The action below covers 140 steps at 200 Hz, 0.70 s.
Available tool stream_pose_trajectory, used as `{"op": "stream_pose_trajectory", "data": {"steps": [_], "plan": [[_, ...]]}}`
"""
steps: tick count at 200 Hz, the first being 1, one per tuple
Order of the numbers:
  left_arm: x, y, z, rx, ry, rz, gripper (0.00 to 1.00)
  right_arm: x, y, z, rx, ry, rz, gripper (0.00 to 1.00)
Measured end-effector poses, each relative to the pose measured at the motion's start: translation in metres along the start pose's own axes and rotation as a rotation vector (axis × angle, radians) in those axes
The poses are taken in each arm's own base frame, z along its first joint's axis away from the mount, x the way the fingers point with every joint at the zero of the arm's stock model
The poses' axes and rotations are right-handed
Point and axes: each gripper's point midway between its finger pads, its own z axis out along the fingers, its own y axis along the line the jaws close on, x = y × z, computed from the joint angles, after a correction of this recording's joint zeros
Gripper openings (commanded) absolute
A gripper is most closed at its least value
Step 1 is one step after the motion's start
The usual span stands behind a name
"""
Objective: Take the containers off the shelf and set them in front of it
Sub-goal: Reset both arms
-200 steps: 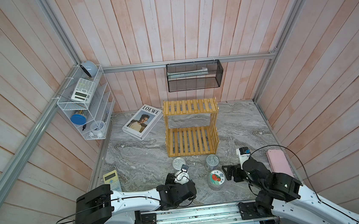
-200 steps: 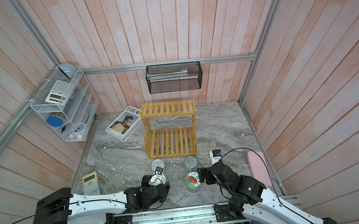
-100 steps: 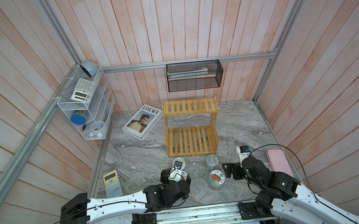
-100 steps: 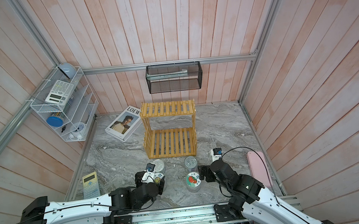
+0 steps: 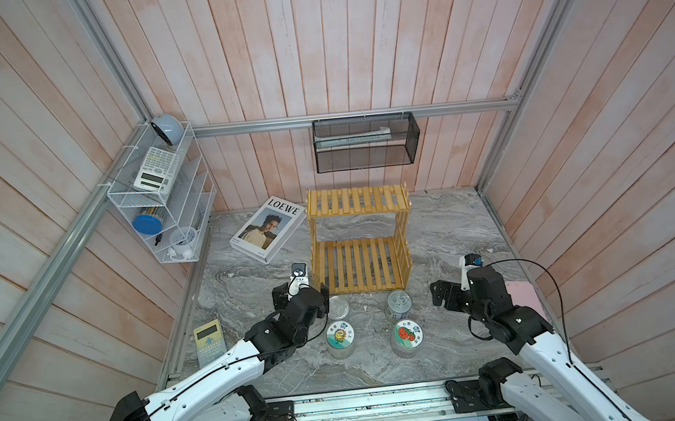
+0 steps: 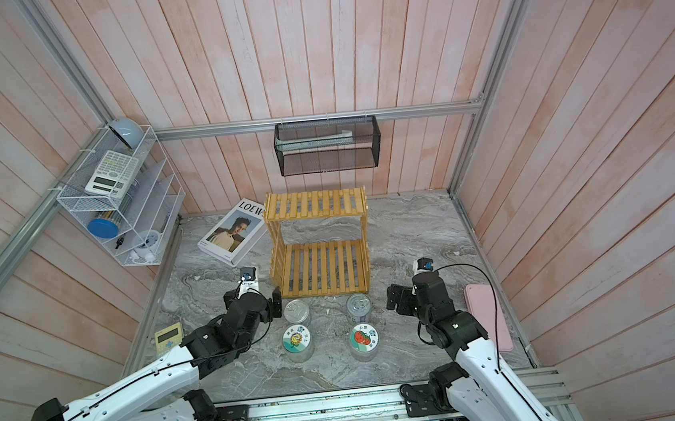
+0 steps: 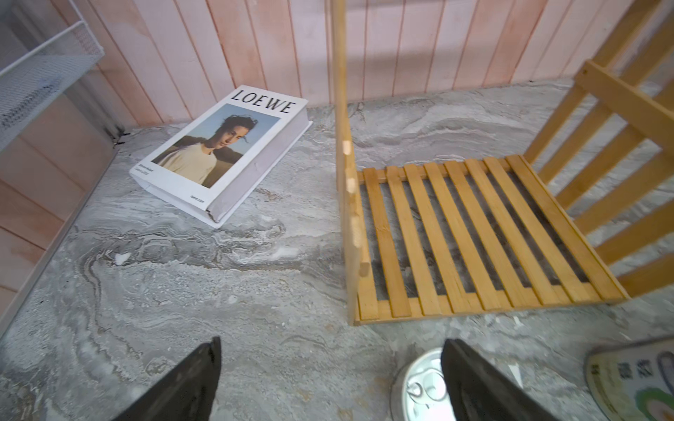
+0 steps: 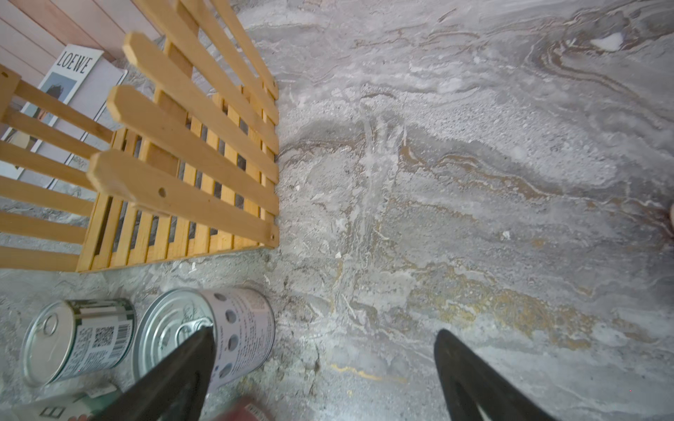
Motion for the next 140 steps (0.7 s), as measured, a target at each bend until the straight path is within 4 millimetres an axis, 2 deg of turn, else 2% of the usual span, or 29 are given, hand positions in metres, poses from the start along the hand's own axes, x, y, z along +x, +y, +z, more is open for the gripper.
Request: {"op": "stream_pose_trajectory", "data": {"steps": [32, 60, 107, 126, 140], "plan": [[-0.024, 0.043, 0.014, -0.094, -0.072, -0.12, 1.0, -0.02, -0.012, 0.019, 0.041, -0.042, 0.015, 0.98], [-0.031, 0.077, 0.031, -0.179, -0.101, -0.167, 1.0, -0.036, -0.027, 0.035, 0.121, -0.06, 0.0, 0.98], [-0.013, 0.127, 0.062, -0.292, -0.102, -0.199, 1.0, -0.074, -0.053, 0.052, 0.281, -0.197, -0.068, 0.98], [-0.001, 0.145, 0.074, -0.333, -0.094, -0.198, 1.0, -0.077, -0.067, 0.064, 0.344, -0.237, -0.103, 0.98], [0.0, 0.151, 0.08, -0.348, -0.111, -0.171, 1.0, -0.073, -0.077, 0.074, 0.388, -0.244, -0.133, 0.98]]}}
